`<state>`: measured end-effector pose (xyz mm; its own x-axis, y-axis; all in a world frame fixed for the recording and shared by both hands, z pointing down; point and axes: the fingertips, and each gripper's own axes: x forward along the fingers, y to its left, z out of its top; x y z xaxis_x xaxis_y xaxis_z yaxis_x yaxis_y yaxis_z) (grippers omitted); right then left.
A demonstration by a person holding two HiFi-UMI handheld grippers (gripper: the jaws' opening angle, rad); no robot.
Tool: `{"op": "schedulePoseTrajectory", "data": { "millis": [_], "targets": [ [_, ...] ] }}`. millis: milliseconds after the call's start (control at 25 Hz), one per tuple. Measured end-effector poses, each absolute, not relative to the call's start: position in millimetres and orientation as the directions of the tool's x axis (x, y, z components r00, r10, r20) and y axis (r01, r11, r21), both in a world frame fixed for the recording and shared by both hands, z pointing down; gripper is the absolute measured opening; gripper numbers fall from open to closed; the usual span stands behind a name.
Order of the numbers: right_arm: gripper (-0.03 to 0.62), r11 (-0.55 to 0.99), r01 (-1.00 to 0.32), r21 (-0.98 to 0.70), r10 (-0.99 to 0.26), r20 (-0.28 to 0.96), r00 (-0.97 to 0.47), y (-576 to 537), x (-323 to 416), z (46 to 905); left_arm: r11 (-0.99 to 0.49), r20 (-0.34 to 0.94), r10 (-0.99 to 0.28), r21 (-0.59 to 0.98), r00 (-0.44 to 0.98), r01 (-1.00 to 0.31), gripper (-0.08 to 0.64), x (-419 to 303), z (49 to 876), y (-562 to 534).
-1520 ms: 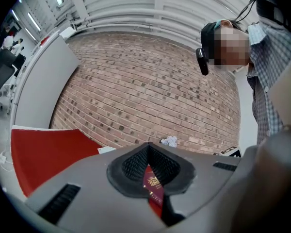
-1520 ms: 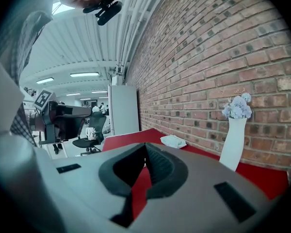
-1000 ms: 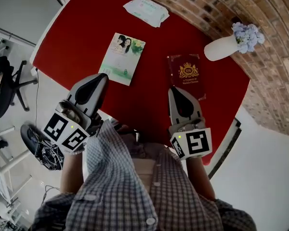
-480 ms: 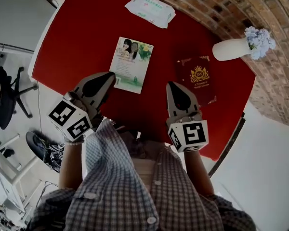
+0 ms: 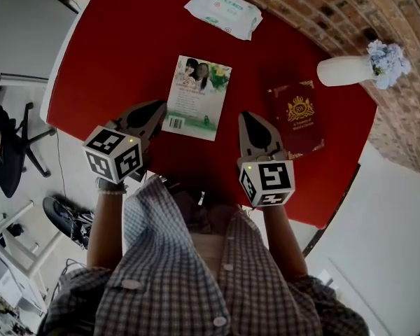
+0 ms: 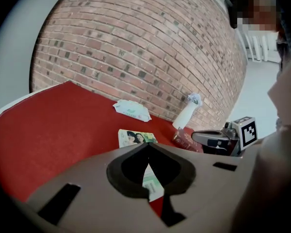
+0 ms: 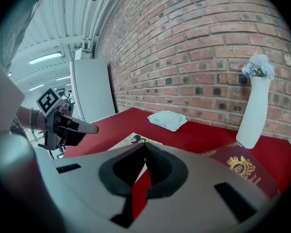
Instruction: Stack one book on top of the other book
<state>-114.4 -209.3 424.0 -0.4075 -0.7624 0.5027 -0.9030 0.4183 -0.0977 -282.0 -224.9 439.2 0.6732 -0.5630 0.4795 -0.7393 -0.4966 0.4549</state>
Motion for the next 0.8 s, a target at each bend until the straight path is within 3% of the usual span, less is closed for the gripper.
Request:
{"op": "schedulePoseTrajectory", "data": {
  "millis": [360, 520, 640, 800],
  "targets": [
    [0.008, 0.371, -0.91, -0.186, -0.684, 0.607, -0.403, -215, -132, 475, -0.452, 0.574, -0.46, 0.506, 0.678, -0.735, 0.011, -288, 494, -230],
    [0.011, 0.381, -0.901, -0.209, -0.637, 0.647, -0.419, -215, -142, 491, -0.455, 0.599, -0.412, 0.518, 0.687, -0.724, 0.074, -284, 509, -233],
    [0.111, 0.37, -0.887, -0.276, -0.588, 0.67, -0.453, -213, -148, 503, -0.433, 0.593, -0.392, 0.556, 0.704, -0.709, 0.094, -279, 515, -238],
    [0.146, 0.302, -0.874, -0.381, -0.541, 0.686, -0.486, -213, -152, 518, -0.404, 0.607, -0.37, 0.577, 0.703, -0.71, 0.117, -278, 525, -241]
  ]
}}
